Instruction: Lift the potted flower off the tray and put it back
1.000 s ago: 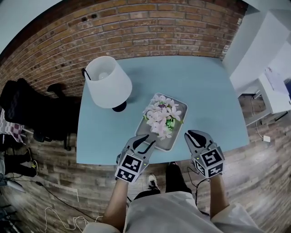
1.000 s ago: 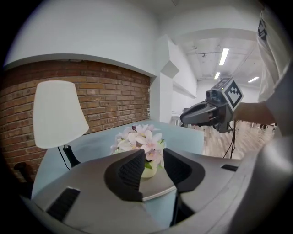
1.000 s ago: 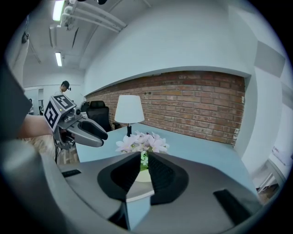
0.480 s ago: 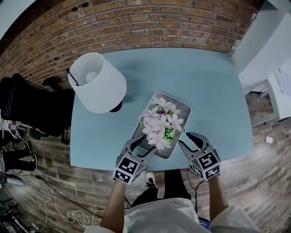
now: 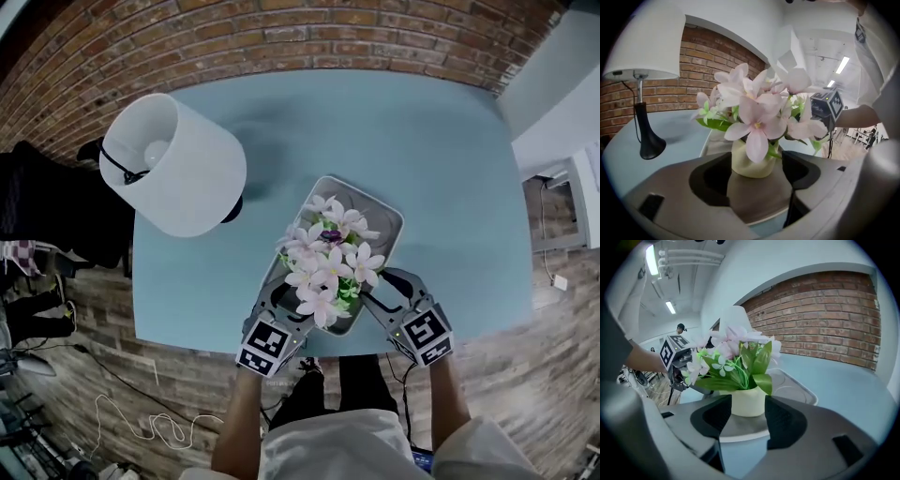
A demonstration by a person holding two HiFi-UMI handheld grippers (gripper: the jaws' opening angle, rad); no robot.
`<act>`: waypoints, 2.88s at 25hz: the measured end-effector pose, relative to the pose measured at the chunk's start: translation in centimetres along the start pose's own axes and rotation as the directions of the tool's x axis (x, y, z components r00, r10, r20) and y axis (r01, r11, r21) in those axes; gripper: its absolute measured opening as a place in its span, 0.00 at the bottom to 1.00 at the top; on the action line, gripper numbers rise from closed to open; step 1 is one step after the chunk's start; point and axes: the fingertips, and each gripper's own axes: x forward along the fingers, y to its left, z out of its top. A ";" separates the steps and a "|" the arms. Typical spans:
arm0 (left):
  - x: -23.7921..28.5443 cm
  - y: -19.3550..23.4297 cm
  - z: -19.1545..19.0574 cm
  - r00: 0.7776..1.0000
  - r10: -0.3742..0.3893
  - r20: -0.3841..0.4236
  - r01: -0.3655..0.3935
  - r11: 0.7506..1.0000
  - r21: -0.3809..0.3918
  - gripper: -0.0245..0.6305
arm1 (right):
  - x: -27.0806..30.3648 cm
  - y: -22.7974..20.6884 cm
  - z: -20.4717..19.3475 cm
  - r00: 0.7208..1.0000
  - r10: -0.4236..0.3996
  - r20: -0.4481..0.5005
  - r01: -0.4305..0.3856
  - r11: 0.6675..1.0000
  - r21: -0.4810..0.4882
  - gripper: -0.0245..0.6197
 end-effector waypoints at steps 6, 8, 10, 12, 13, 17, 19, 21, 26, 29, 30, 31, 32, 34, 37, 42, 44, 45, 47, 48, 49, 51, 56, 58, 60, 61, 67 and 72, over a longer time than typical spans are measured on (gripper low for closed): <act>0.8 1.1 0.1 1.000 0.007 0.027 -0.006 1.000 -0.024 0.63 | 1.8 -0.7 -0.1 0.998 0.066 0.018 -0.065 0.997 -0.037 0.44; 1.2 0.8 0.3 0.999 -0.005 0.036 0.005 1.000 -0.004 0.63 | 2.2 -0.7 0.0 0.995 0.100 0.029 -0.098 0.994 -0.047 0.44; 1.6 0.6 0.3 0.999 -0.012 0.038 0.012 1.000 0.004 0.63 | 2.4 -0.6 0.2 0.990 0.137 0.040 -0.135 0.990 -0.050 0.45; 1.8 0.5 0.2 0.999 -0.015 0.036 0.015 1.000 -0.003 0.63 | 2.5 -0.4 0.5 0.985 0.165 0.042 -0.163 0.985 -0.052 0.46; 1.9 0.6 0.2 0.999 -0.016 0.035 0.017 1.000 -0.006 0.64 | 2.5 -0.3 0.7 0.984 0.176 0.041 -0.174 0.983 -0.051 0.46; 2.3 0.7 0.0 0.999 -0.023 0.030 0.023 1.000 -0.002 0.67 | 3.1 -0.5 -0.4 0.973 0.232 0.000 -0.232 0.971 -0.058 0.51; 2.6 0.6 -0.1 0.999 -0.022 0.030 0.021 1.000 0.003 0.67 | 3.9 0.0 -1.3 0.964 0.258 -0.057 -0.262 0.962 -0.082 0.56; 2.7 0.5 -0.2 0.999 -0.012 0.033 0.012 1.000 0.004 0.67 | 4.3 0.4 -1.3 0.965 0.254 -0.064 -0.260 0.960 -0.107 0.56; 2.9 0.6 -0.1 0.999 -0.005 0.053 0.005 1.000 0.002 0.67 | 4.5 0.3 -1.1 0.970 0.243 -0.034 -0.245 0.966 -0.088 0.56; 2.6 0.3 0.0 0.997 -0.002 0.072 0.004 1.000 -0.019 0.67 | 4.1 0.6 -1.1 0.972 0.236 -0.011 -0.236 0.970 -0.055 0.55; 2.5 0.1 0.0 0.997 -0.001 0.080 0.004 1.000 -0.031 0.67 | 3.9 0.7 -1.0 0.973 0.231 -0.004 -0.231 0.972 -0.046 0.55; 2.4 -0.1 0.1 0.996 0.000 0.086 0.004 0.999 -0.042 0.67 | 3.6 0.8 -1.0 0.974 0.227 0.001 -0.227 0.973 -0.041 0.55; 2.4 -0.2 0.2 0.996 0.001 0.088 0.004 0.999 -0.047 0.67 | 3.4 0.8 -1.0 0.975 0.223 0.005 -0.222 0.974 -0.041 0.55; 2.3 -0.4 0.4 0.996 0.004 0.089 0.000 0.999 -0.042 0.67 | 3.2 0.8 -0.7 0.976 0.219 0.010 -0.218 0.975 -0.047 0.55; 1.5 0.1 1.1 0.995 0.011 0.096 -0.008 0.999 -0.032 0.67 | 3.3 1.1 0.2 0.976 0.216 0.015 -0.215 0.975 -0.050 0.55; -0.5 1.2 2.3 0.993 0.010 0.114 -0.009 1.000 -0.006 0.67 | 3.4 2.2 2.5 0.982 0.187 0.039 -0.184 0.981 -0.054 0.55; -1.0 1.0 3.0 0.991 0.008 0.133 -0.007 1.000 -0.005 0.67 | 2.8 2.5 3.2 0.983 0.175 0.057 -0.172 0.984 -0.045 0.55; -1.4 1.0 3.5 0.989 0.008 0.146 -0.006 1.000 -0.010 0.67 | 2.5 2.6 3.7 0.983 0.170 0.067 -0.168 0.985 -0.039 0.55; -2.3 0.8 4.3 0.985 0.011 0.174 -0.008 1.000 -0.021 0.67 | 1.9 3.1 4.7 0.983 0.162 0.086 -0.159 0.987 -0.035 0.55; -2.8 0.8 4.7 0.983 0.015 0.185 -0.011 1.000 -0.021 0.67 | 1.5 3.3 5.2 0.983 0.156 0.093 -0.153 0.987 -0.040 0.55; -3.3 0.7 5.1 0.981 0.018 0.192 -0.016 1.000 -0.013 0.67 | 1.2 3.6 5.7 0.984 0.150 0.096 -0.146 0.988 -0.049 0.55; -4.3 0.4 6.0 0.980 0.023 0.196 -0.026 1.000 0.016 0.67 | 0.4 4.1 6.8 0.986 0.135 0.098 -0.128 0.989 -0.071 0.55; -7.4 -1.1 7.5 0.981 0.012 0.193 -0.029 0.996 0.088 0.67 | -1.9 6.5 8.6 0.990 0.080 0.112 -0.068 0.992 -0.106 0.55; -8.8 -1.9 7.9 0.981 0.007 0.196 -0.028 0.994 0.108 0.67 | -2.9 7.7 9.1 0.991 0.067 0.120 -0.053 0.992 -0.112 0.55; -10.1 -2.7 8.1 0.981 0.000 0.193 -0.025 0.992 0.125 0.67 | -3.9 8.9 9.6 0.991 0.062 0.121 -0.049 0.993 -0.105 0.55; -10.8 -3.1 8.2 0.982 -0.004 0.187 -0.021 0.991 0.131 0.67 | -4.4 9.4 9.8 0.990 0.063 0.122 -0.050 0.994 -0.101 0.55; -14.0 -5.5 9.8 0.978 -0.026 0.206 -0.008 0.986 0.164 0.67 | -7.7 12.0 11.3 0.987 0.031 0.160 -0.016 0.995 -0.094 0.55; -15.9 -7.9 10.8 0.975 -0.052 0.216 0.010 0.981 0.192 0.67 | -10.7 13.7 11.8 0.984 -0.017 0.175 0.032 0.996 -0.079 0.55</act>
